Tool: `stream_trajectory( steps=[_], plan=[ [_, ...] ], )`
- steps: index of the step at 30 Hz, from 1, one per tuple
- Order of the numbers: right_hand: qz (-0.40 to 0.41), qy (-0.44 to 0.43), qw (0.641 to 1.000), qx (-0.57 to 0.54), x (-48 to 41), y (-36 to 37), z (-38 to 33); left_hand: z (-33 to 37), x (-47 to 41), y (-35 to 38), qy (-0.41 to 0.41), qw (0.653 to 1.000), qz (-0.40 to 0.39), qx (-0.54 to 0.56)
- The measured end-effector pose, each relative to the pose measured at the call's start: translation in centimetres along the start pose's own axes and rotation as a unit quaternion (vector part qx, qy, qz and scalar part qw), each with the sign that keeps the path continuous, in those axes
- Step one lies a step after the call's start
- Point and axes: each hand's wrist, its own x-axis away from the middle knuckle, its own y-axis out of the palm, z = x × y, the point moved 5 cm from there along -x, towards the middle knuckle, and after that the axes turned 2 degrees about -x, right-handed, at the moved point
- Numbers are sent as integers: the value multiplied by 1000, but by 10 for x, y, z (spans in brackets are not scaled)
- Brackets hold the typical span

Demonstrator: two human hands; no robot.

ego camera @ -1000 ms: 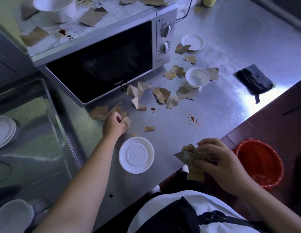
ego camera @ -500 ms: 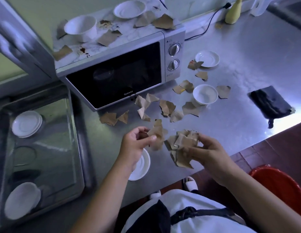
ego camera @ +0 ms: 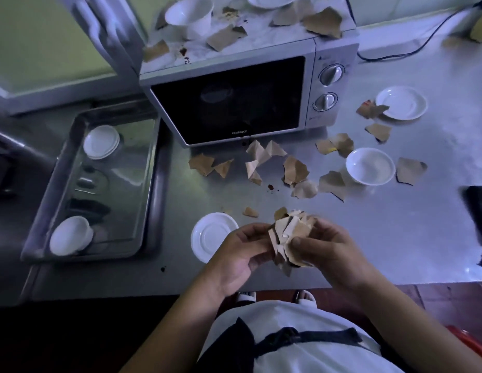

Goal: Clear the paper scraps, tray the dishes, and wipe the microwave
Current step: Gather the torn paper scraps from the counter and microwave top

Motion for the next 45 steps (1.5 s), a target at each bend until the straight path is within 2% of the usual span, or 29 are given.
stream_trajectory(
  steps=[4, 5, 6, 7, 8, 9, 10, 12, 16, 21, 23, 27, 31, 33, 35, 41, 45],
  plan=[
    [25, 29, 999, 17, -6, -13, -5, -11, -5, -5, 1, 996, -41, 76],
    [33, 28, 999, 32, -7, -17, -10, -11, -10, -10, 8, 996, -18, 85],
    [36, 22, 998, 54, -6, -21, -15, -9, -17, -21, 20, 997, 37, 68],
    [33, 15, 996, 78, -5, -25, -21, -6, -25, -38, 36, 993, 116, 1],
    [31, 9, 995, 100, -2, -28, -26, 0, -32, -55, 53, 973, 201, -102],
    [37, 3, 993, 115, 1, -33, -29, 6, -39, -71, 62, 934, 275, -218],
    [48, -4, 991, 127, 4, -39, -31, 11, -47, -81, 68, 897, 309, -308],
    [72, -18, 987, 143, 12, -50, -34, 15, -68, -88, 63, 856, 290, -423],
    [105, -24, 981, 160, 26, -67, -38, 10, -116, -86, -2, 766, 194, -613],
    [171, -47, 971, 158, 44, -91, -46, 10, -147, -84, -6, 723, 169, -670],
    [190, -53, 969, 151, 51, -98, -47, 10, -153, -84, -3, 720, 170, -673],
    [204, -47, 967, 147, 59, -103, -46, 11, -156, -86, -16, 736, 181, -652],
    [210, -47, 967, 140, 58, -99, -45, 17, -154, -88, -23, 775, 174, -607],
    [211, -49, 966, 143, 57, -96, -43, 31, -149, -94, -13, 805, 193, -560],
    [213, -48, 965, 143, 56, -92, -40, 48, -144, -107, -8, 819, 214, -532],
    [226, -56, 963, 132, 50, -74, -30, 74, -130, -148, -51, 809, 225, -541],
    [244, -64, 960, 123, 48, -59, -23, 70, -131, -154, -73, 811, 153, -560]
  ],
)
